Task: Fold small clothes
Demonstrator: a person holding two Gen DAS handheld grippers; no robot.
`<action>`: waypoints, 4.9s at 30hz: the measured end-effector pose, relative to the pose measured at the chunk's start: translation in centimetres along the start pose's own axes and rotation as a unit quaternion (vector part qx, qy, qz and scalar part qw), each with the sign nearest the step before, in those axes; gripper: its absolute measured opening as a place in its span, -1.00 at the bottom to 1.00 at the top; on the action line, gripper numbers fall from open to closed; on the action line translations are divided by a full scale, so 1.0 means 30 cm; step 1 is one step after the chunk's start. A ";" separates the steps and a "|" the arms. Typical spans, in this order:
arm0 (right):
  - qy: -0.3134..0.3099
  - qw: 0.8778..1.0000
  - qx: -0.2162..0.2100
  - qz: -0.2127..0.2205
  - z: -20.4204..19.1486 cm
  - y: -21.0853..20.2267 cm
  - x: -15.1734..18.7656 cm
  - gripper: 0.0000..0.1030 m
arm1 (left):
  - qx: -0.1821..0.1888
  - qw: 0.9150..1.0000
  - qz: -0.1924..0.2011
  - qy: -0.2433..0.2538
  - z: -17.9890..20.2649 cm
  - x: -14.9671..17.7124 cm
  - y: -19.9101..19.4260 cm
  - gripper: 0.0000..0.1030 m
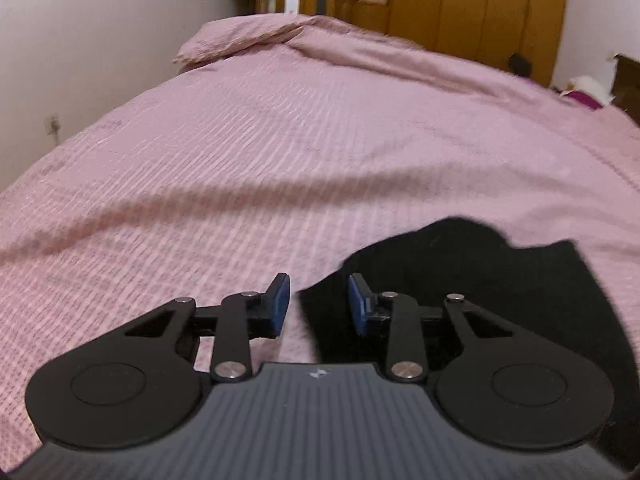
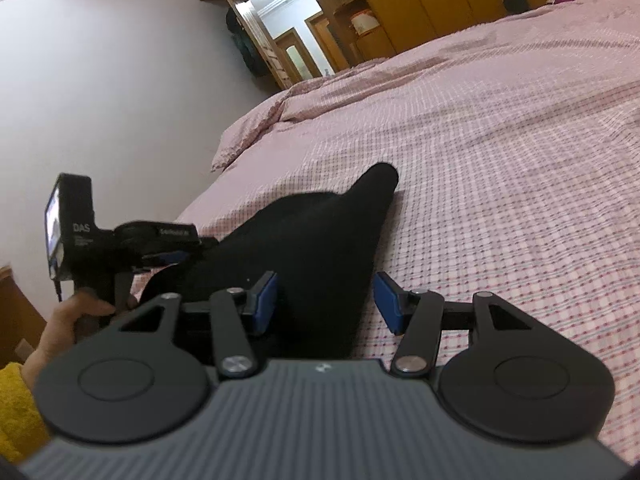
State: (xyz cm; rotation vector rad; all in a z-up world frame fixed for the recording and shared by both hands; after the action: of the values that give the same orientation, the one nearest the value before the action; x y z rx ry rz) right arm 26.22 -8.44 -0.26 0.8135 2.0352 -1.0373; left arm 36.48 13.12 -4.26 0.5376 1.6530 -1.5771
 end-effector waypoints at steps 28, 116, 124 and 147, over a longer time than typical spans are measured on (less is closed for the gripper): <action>-0.113 0.993 0.016 -0.014 -0.110 -0.052 0.087 -0.20 | 0.199 0.972 -0.029 -0.121 -0.064 0.178 -0.290 -0.48; -0.066 0.993 0.095 -0.008 0.136 -0.501 0.069 0.15 | 0.233 0.972 -0.011 0.007 0.310 0.440 -0.786 0.52; -0.043 0.992 0.117 0.009 0.172 -0.527 0.087 0.15 | 0.217 0.976 -0.027 0.020 0.415 0.457 -0.597 -0.28; -0.050 0.994 0.099 -0.011 0.082 -0.553 0.195 0.14 | 0.174 0.982 -0.059 -0.039 0.219 0.519 -0.707 0.26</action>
State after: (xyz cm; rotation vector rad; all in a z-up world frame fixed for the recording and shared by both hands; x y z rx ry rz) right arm 10.84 -17.27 0.75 0.8234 1.8811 -1.2823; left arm 12.56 0.53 -2.11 0.5536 1.3776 -1.9672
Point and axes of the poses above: each gripper's, at about its wrist camera, not at the fingertips, and y roughly the way its jaws point, z to its right, x to its underside, the point moved 5 cm from there along y, roughly the way its jaws point, and after that the axes turned 2 degrees about -y, right-handed, at the moved point
